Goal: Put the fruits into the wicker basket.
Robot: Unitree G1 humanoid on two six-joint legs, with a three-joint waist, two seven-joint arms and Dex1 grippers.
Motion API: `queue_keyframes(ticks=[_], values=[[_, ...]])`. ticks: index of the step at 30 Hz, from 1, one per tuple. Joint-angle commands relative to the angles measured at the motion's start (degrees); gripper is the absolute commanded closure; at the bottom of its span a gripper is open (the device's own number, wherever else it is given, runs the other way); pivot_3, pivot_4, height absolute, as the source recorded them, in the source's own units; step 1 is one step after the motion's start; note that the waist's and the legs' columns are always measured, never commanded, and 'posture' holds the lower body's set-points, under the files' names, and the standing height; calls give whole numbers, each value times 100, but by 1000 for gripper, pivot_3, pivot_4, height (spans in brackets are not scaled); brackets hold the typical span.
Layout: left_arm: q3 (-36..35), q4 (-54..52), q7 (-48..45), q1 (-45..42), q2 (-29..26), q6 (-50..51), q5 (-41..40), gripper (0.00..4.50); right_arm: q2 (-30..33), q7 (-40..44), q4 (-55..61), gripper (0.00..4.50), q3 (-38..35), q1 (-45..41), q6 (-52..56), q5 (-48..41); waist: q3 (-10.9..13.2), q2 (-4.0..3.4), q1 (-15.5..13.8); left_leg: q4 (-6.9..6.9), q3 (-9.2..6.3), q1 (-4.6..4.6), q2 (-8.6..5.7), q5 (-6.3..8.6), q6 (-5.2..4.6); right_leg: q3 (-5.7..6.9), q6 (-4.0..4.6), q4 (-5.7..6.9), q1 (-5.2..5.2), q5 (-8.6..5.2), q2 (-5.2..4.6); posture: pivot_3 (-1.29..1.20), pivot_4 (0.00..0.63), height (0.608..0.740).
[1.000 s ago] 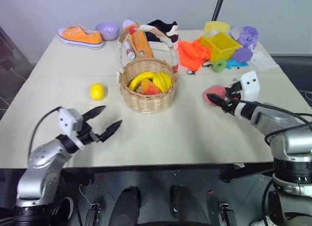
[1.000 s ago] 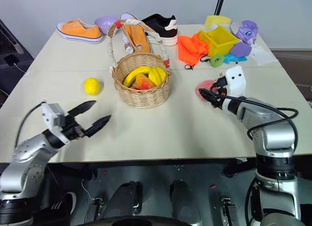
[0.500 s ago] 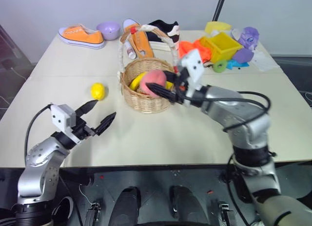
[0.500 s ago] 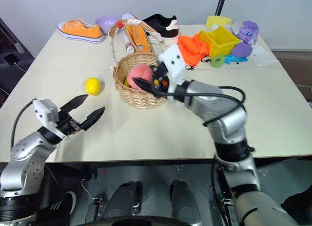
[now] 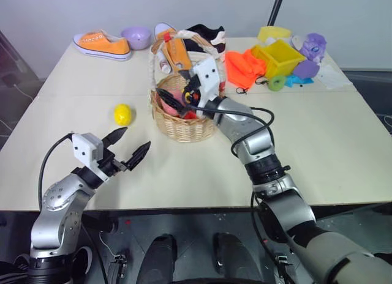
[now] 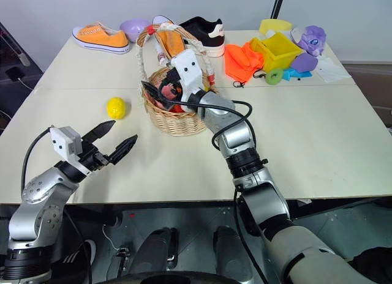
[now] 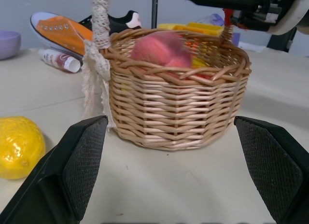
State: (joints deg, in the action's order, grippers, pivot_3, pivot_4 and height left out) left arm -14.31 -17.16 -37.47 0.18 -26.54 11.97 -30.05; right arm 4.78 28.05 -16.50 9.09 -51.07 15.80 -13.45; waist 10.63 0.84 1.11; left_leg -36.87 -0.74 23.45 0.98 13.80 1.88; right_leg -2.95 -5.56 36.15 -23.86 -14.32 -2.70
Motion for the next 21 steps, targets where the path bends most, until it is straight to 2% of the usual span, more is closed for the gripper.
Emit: queue_keyframes(ticks=[1,4,8,13,16,21], values=[[-95,-146,125,-13,28,-157,73,0,335,247,1024,25,-175,346,-45,-75,0,0,-12,0,-1,0,0,0,0,0,0,-1,1,0,-1,0,150,740],[-154,-244,139,92,35,-118,-17,0,721,394,2199,25,-509,983,371,-532,0,1,-14,3,-1,1,0,0,0,0,0,-1,1,0,-4,0,150,740],[-323,-150,363,221,21,-297,258,0,1582,1254,3679,25,-942,2323,261,-1215,-1,2,-27,9,-7,2,0,1,-2,3,-2,-5,3,-2,-3,0,150,740],[-490,-115,779,234,59,-304,464,0,2542,1468,3842,25,-1320,3652,-236,-649,0,4,-8,6,5,-7,-1,2,-3,-3,3,-8,8,-4,1,0,150,740],[-470,163,1390,123,127,-222,934,0,2631,1544,3753,25,-1391,4148,-572,-620,0,4,5,-1,5,-10,0,2,-3,-5,3,-7,12,-5,4,0,150,740],[-249,415,2210,-220,335,-241,1649,0,2622,1504,3385,25,-1338,4210,-1018,-364,1,8,-18,-12,5,-13,-2,2,-3,-5,1,-6,19,-3,11,0,150,740]])
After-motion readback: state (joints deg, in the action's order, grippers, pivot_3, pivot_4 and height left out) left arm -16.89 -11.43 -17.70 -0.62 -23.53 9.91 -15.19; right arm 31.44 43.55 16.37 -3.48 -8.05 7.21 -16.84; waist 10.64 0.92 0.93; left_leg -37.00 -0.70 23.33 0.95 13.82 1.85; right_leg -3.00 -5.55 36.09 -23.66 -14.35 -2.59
